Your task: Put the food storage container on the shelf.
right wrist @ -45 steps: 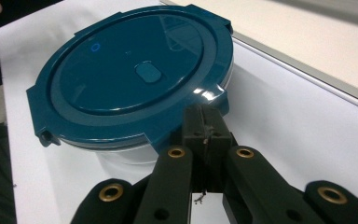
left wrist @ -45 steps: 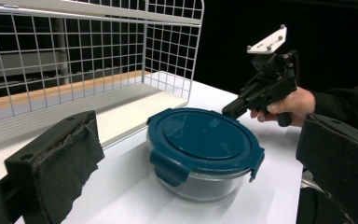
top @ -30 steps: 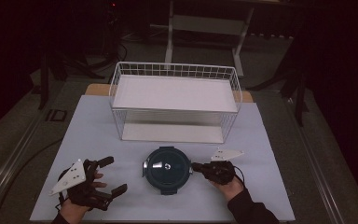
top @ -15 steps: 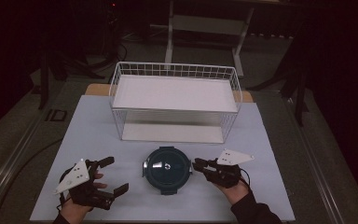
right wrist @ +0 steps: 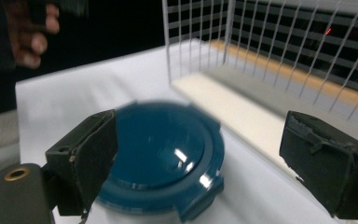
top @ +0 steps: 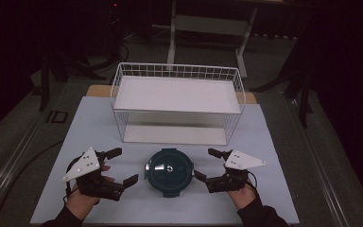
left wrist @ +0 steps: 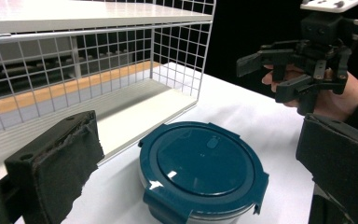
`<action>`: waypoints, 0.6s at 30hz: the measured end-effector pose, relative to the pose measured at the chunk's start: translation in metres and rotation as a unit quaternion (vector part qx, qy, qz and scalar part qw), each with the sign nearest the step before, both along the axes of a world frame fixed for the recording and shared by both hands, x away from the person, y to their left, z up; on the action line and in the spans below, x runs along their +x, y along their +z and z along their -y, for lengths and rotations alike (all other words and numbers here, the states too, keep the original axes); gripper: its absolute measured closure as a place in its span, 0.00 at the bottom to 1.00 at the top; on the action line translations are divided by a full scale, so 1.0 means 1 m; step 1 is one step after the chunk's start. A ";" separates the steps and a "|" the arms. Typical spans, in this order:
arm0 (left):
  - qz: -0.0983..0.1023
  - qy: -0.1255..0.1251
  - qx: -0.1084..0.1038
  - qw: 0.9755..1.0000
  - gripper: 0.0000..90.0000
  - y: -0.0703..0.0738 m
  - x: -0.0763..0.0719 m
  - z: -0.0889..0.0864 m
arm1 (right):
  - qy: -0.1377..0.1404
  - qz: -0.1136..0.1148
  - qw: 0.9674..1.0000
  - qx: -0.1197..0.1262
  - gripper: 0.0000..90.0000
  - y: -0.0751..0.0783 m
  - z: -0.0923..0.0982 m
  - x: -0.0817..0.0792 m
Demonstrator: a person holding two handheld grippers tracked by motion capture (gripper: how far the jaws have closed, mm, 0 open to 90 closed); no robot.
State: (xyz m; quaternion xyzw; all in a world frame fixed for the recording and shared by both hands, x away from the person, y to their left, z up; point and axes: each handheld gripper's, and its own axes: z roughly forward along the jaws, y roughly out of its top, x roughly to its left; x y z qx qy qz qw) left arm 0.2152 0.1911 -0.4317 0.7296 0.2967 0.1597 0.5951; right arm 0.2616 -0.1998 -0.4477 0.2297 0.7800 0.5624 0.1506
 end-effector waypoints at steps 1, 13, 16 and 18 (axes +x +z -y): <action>-0.005 0.002 0.005 1.000 0.00 0.001 0.002 0.001 | -0.008 0.007 1.000 0.007 0.12 0.002 0.000 -0.001; -0.128 0.017 0.029 0.991 0.00 -0.010 0.032 0.022 | -0.017 -0.023 0.999 0.017 0.21 0.008 0.002 0.001; -0.165 0.012 0.040 0.985 0.00 -0.021 0.040 0.029 | -0.017 -0.013 0.999 0.025 0.21 0.008 0.003 -0.001; -0.189 0.006 0.039 0.981 0.00 -0.028 0.045 0.032 | -0.020 -0.006 1.000 0.015 0.19 0.008 0.003 -0.002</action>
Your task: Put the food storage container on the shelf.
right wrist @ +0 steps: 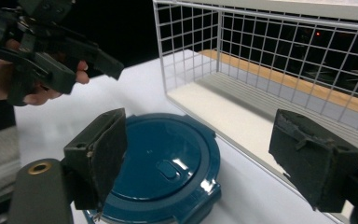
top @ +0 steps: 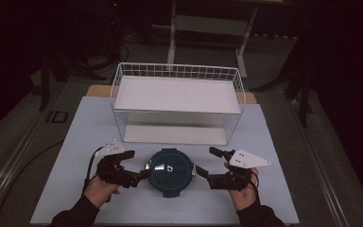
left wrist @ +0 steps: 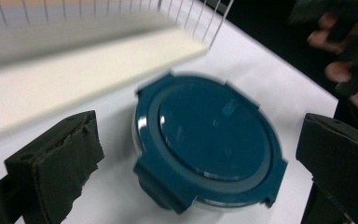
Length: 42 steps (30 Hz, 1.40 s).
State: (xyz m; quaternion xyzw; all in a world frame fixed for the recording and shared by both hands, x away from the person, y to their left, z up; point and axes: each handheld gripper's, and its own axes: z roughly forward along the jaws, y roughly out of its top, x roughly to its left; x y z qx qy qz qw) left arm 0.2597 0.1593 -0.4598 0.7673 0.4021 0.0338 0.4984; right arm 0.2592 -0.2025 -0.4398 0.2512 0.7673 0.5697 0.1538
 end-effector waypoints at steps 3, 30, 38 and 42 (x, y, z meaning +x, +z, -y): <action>-0.055 0.005 -0.009 0.998 0.00 -0.007 0.007 0.001 | 0.002 -0.008 1.000 -0.004 0.13 -0.002 -0.002 0.000; -0.270 0.039 -0.097 0.957 0.39 -0.051 0.035 -0.016 | -0.002 -0.059 0.998 -0.001 0.11 -0.015 -0.004 0.002; -0.296 0.014 -0.113 0.948 0.55 -0.059 0.038 -0.013 | -0.002 -0.068 0.998 0.002 0.14 -0.017 -0.002 0.003; -0.295 0.007 -0.114 0.949 0.56 -0.060 0.039 -0.014 | -0.001 -0.075 0.997 -0.001 0.15 -0.019 -0.002 0.003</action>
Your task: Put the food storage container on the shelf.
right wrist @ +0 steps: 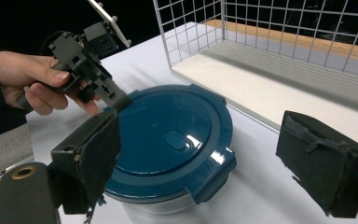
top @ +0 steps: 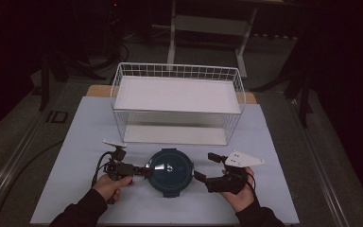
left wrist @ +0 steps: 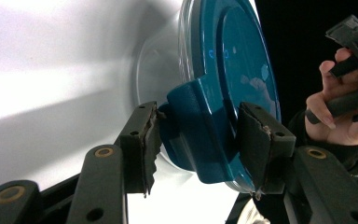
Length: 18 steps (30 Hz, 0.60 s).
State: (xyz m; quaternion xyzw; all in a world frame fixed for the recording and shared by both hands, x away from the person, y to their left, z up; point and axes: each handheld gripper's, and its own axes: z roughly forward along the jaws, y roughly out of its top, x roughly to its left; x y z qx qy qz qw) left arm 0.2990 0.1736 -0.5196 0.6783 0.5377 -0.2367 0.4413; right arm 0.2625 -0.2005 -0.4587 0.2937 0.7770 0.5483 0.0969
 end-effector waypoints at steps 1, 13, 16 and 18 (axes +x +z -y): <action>0.002 0.000 0.001 1.000 0.57 0.000 0.000 0.000 | 0.001 -0.006 1.000 -0.002 0.15 -0.001 0.000 0.001; 0.055 -0.015 0.016 0.998 0.60 0.011 -0.010 0.005 | -0.003 -0.171 0.984 0.041 0.27 -0.031 0.006 0.019; 0.073 -0.022 0.016 0.997 0.61 0.012 -0.014 0.005 | 0.002 -0.221 0.973 0.067 0.35 -0.038 0.010 0.025; 0.083 -0.026 0.015 0.996 0.61 0.013 -0.016 0.006 | 0.008 -0.246 0.967 0.072 0.40 -0.041 0.011 0.028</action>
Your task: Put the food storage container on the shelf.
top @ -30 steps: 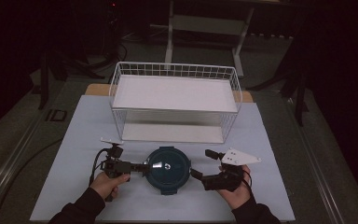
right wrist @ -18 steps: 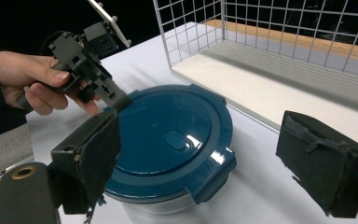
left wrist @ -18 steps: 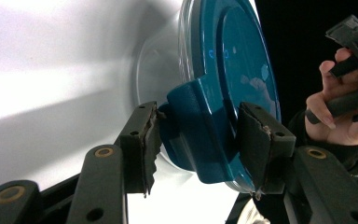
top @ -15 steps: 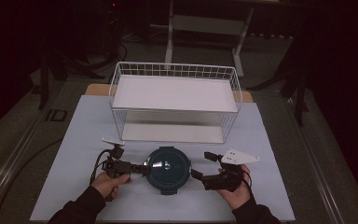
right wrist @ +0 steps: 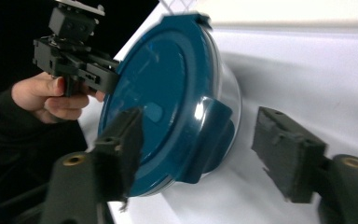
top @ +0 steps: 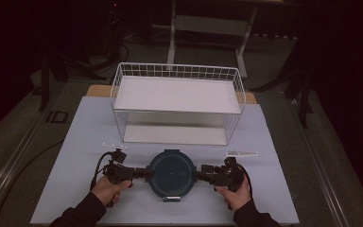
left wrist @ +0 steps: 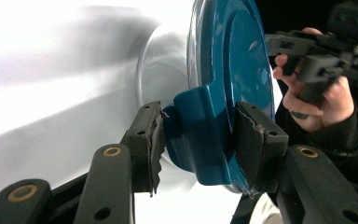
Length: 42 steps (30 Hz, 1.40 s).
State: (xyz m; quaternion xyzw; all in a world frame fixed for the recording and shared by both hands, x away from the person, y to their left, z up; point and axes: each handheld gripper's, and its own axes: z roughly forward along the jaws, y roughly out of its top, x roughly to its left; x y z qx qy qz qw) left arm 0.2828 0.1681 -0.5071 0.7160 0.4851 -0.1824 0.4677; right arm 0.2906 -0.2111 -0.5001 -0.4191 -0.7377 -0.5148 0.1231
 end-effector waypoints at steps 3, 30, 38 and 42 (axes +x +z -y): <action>0.013 -0.006 0.005 1.000 0.61 0.002 -0.003 0.001 | 0.008 -0.031 0.999 0.010 0.44 -0.005 0.000 0.002; 0.040 0.040 0.011 0.998 0.61 0.003 -0.024 0.006 | 0.018 -0.088 0.996 0.020 0.61 -0.011 -0.009 -0.001; 0.043 0.035 0.011 0.998 0.62 0.005 -0.027 0.005 | 0.012 -0.091 0.995 0.027 0.63 -0.008 -0.008 -0.004; 0.048 0.040 0.012 0.998 0.63 0.007 -0.026 0.006 | 0.012 -0.085 0.996 0.025 0.63 -0.005 -0.008 -0.002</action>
